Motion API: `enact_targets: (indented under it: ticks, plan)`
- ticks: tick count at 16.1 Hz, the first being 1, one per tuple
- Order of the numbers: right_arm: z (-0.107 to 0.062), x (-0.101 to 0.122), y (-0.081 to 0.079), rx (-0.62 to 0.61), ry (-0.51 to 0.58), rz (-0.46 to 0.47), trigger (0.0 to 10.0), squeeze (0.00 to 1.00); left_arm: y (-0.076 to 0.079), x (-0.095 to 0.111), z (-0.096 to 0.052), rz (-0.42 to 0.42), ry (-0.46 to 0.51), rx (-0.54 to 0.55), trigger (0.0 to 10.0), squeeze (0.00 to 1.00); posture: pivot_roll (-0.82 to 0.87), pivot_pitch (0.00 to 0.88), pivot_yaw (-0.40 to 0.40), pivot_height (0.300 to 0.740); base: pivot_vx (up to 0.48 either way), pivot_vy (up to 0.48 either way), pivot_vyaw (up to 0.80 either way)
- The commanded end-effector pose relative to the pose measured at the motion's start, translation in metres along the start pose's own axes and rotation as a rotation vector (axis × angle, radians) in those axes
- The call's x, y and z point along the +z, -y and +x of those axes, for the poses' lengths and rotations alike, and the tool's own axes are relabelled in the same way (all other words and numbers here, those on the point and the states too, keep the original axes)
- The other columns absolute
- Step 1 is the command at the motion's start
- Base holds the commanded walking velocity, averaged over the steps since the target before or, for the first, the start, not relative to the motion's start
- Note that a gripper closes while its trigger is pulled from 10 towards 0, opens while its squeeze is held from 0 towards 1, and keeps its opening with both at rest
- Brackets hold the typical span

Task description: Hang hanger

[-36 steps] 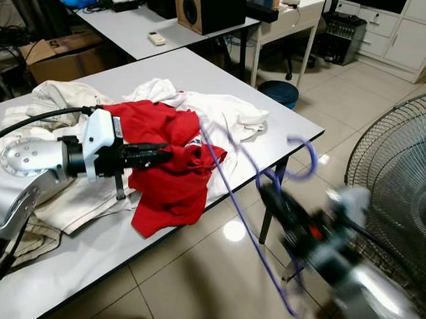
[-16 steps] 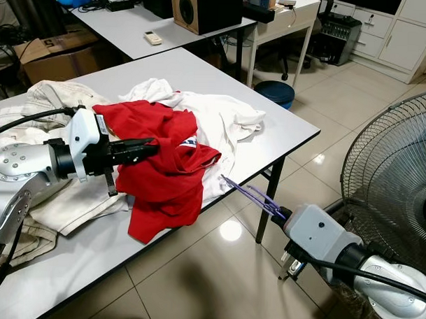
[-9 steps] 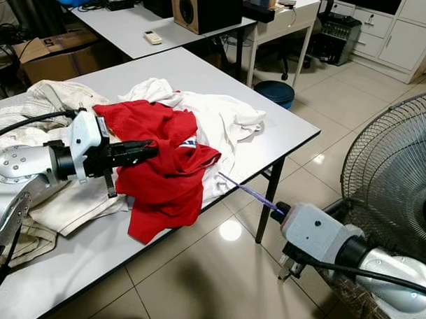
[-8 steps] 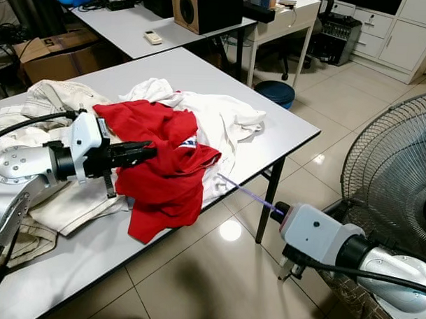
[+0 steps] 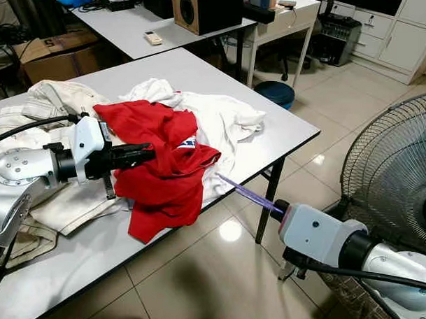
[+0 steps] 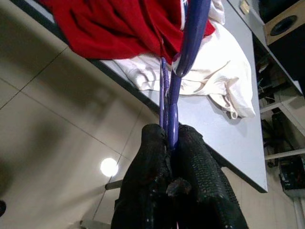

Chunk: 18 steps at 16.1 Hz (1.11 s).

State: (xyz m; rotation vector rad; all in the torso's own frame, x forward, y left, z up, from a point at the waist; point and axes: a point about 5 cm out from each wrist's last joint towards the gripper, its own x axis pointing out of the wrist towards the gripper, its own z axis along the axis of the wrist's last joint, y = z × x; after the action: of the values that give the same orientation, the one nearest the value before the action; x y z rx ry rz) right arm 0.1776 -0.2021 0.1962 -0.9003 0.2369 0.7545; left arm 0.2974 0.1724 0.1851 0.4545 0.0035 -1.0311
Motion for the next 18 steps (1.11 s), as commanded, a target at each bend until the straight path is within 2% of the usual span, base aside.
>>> enact_targets:
  ticks: [1, 9, 12, 14, 18]
  plan:
    - [-0.004, 0.006, 0.007, -0.021, 0.005, -0.047, 10.0, 0.00, 0.000, -0.003, 0.001, 0.004, -0.020, -0.002, 0.0, 0.00, -0.22, 0.004, 0.071, 0.740, 0.000, 0.000, 0.00]
    - [-0.009, 0.015, 0.021, -0.058, 0.011, -0.109, 10.0, 0.00, 0.001, -0.005, 0.002, 0.006, -0.030, -0.011, 0.0, 0.00, -0.23, 0.000, 0.071, 0.740, 0.000, 0.000, 0.00]
    - [-0.007, 0.012, 0.020, -0.048, 0.008, -0.104, 10.0, 0.00, 0.001, -0.005, 0.003, 0.005, -0.025, -0.014, 0.0, 0.00, -0.22, 0.000, 0.070, 0.740, 0.000, 0.000, 0.00]
    - [-0.003, 0.011, 0.021, -0.054, 0.015, -0.101, 10.0, 0.00, 0.002, -0.004, 0.003, 0.002, -0.022, -0.017, 0.0, 0.00, -0.22, 0.000, 0.071, 0.740, 0.000, 0.000, 0.00]
    - [0.016, -0.002, 0.022, -0.024, 0.027, -0.116, 10.0, 0.00, 0.001, -0.002, 0.005, -0.002, -0.011, -0.020, 0.0, 0.00, -0.22, 0.004, 0.071, 0.740, 0.000, 0.000, 0.00]
